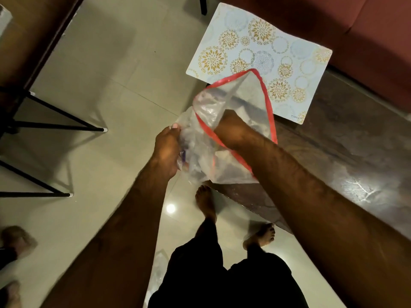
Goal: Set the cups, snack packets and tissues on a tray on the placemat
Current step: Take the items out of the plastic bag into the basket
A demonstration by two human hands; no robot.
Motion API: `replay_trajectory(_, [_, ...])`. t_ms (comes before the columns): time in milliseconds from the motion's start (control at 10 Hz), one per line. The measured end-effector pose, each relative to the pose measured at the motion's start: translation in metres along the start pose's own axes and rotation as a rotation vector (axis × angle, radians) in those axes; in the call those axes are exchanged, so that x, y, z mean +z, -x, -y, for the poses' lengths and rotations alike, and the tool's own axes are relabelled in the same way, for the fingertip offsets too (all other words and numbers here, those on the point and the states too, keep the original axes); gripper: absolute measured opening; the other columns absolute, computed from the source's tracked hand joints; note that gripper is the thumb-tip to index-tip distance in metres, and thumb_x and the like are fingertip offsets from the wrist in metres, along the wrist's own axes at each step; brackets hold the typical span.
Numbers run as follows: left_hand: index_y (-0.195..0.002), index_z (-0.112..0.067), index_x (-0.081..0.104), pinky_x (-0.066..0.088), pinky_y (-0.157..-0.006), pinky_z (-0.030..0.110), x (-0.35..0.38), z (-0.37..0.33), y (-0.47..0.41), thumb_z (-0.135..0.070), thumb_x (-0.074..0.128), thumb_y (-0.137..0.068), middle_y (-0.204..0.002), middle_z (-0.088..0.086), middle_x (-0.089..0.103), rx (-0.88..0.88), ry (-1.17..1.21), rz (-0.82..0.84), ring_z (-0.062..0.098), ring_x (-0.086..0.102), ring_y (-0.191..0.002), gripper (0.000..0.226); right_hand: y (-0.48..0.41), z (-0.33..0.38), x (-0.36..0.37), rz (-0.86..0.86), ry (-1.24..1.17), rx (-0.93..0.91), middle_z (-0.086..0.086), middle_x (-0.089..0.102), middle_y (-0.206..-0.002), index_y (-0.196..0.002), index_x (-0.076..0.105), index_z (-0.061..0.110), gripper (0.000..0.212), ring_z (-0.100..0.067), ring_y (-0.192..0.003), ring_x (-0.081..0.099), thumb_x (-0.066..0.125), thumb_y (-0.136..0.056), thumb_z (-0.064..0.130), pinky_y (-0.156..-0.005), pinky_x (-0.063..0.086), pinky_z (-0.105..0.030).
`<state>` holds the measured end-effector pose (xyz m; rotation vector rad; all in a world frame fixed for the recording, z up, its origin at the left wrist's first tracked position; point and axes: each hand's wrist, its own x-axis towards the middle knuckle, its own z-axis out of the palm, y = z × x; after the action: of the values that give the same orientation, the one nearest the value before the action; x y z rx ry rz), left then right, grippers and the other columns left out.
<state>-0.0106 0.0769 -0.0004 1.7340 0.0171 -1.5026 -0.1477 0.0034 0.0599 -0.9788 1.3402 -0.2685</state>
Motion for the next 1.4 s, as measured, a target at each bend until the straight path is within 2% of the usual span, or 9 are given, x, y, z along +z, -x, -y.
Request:
replay_trajectory(100, [-0.109,-0.010,0.065,0.054,-0.095,0.057,-0.009,0.008,-0.011,-0.023,0.049,-0.100,-0.121,0.023,0.068,0.046,-0.023,-0.220,0.043,0.067,-0.111,0.022,0.006,0.008,-0.021,-0.044,-0.053,0.027,0.000,0.079,-0.094,-0.114,0.075,0.016,0.033,-0.016,-0.080,0.075,0.063,-0.095,-0.007,-0.064,0.063,-0.026])
replay_trajectory(300, [-0.124,-0.007,0.058,0.054,-0.085,0.040,-0.052,0.024,-0.025,-0.028,0.040,-0.105,-0.122,0.014,0.064,0.029,-0.213,-0.517,0.030,0.062,-0.104,0.033,0.024,0.035,-0.076,0.003,-0.405,-0.088,-0.012,0.081,-0.105,-0.116,0.073,0.013,0.037,-0.028,-0.094,0.080,0.061,-0.090,-0.011,-0.079,0.064,-0.045])
replay_trajectory(500, [-0.118,-0.006,0.060,0.045,-0.075,0.034,-0.089,0.047,-0.022,-0.027,0.044,-0.104,-0.094,0.007,0.057,-0.111,-0.206,-0.455,0.024,0.055,-0.084,0.029,-0.022,0.028,-0.105,-0.322,-0.511,0.032,-0.017,0.076,-0.117,-0.114,0.066,0.010,0.026,-0.035,-0.109,0.075,0.059,-0.093,-0.001,-0.090,0.060,-0.062])
replay_trajectory(700, [-0.096,-0.013,0.057,0.045,-0.069,0.031,-0.104,0.058,-0.005,-0.015,0.043,-0.105,-0.103,0.015,0.054,-0.069,-0.221,-0.267,0.019,0.052,-0.073,0.017,-0.061,-0.001,-0.065,-0.279,-0.386,0.179,-0.012,0.060,-0.094,-0.105,0.057,0.021,0.025,-0.026,-0.087,0.060,0.056,-0.095,-0.001,-0.094,0.059,-0.056])
replay_trajectory(900, [-0.100,-0.017,0.056,0.048,-0.092,0.044,-0.105,0.057,-0.006,-0.021,0.040,-0.106,-0.112,0.013,0.055,-0.027,-0.191,-0.284,0.027,0.055,-0.096,0.018,-0.076,-0.037,-0.028,-0.163,-0.263,0.300,-0.006,0.061,-0.103,-0.130,0.056,0.013,0.029,-0.021,-0.093,0.062,0.062,-0.101,0.011,-0.079,0.058,-0.038])
replay_trajectory(1100, [-0.089,-0.011,0.052,0.043,-0.045,0.017,-0.086,0.054,-0.007,-0.028,0.041,-0.107,-0.073,0.005,0.045,0.103,-0.125,-0.353,0.018,0.043,-0.060,0.027,-0.050,-0.022,-0.043,0.025,-0.160,0.156,0.010,0.061,-0.138,-0.143,0.055,0.039,0.059,-0.019,-0.131,0.057,0.068,-0.089,0.060,-0.104,0.052,-0.052])
replay_trajectory(1200, [-0.083,-0.013,0.050,0.046,-0.047,0.020,-0.068,0.047,-0.007,-0.027,0.042,-0.107,-0.071,0.007,0.043,0.110,-0.083,-0.327,0.019,0.042,-0.058,0.029,-0.030,-0.009,-0.039,0.314,-0.124,0.133,0.017,0.052,-0.153,-0.138,0.054,0.056,0.065,-0.019,-0.143,0.045,0.067,-0.078,0.076,-0.103,0.048,-0.061])
replay_trajectory(1300, [-0.101,-0.005,0.061,0.057,-0.078,0.048,-0.027,0.031,-0.001,-0.025,0.044,-0.106,-0.092,0.017,0.062,0.154,-0.061,-0.200,0.031,0.061,-0.084,0.027,-0.014,-0.006,-0.014,0.324,0.139,0.050,0.020,0.027,-0.169,-0.154,0.028,0.058,0.100,-0.012,-0.150,0.034,0.077,-0.069,0.074,-0.109,0.041,-0.054])
replay_trajectory(1400, [-0.107,-0.005,0.066,0.058,-0.084,0.049,0.004,0.016,0.008,-0.032,0.049,-0.103,-0.097,0.012,0.072,0.119,0.023,-0.035,0.031,0.068,-0.093,0.033,-0.014,-0.011,0.000,0.274,0.183,-0.007,0.011,0.022,-0.172,-0.161,0.022,0.050,0.106,-0.009,-0.146,0.038,0.083,-0.075,0.062,-0.108,0.040,-0.038])
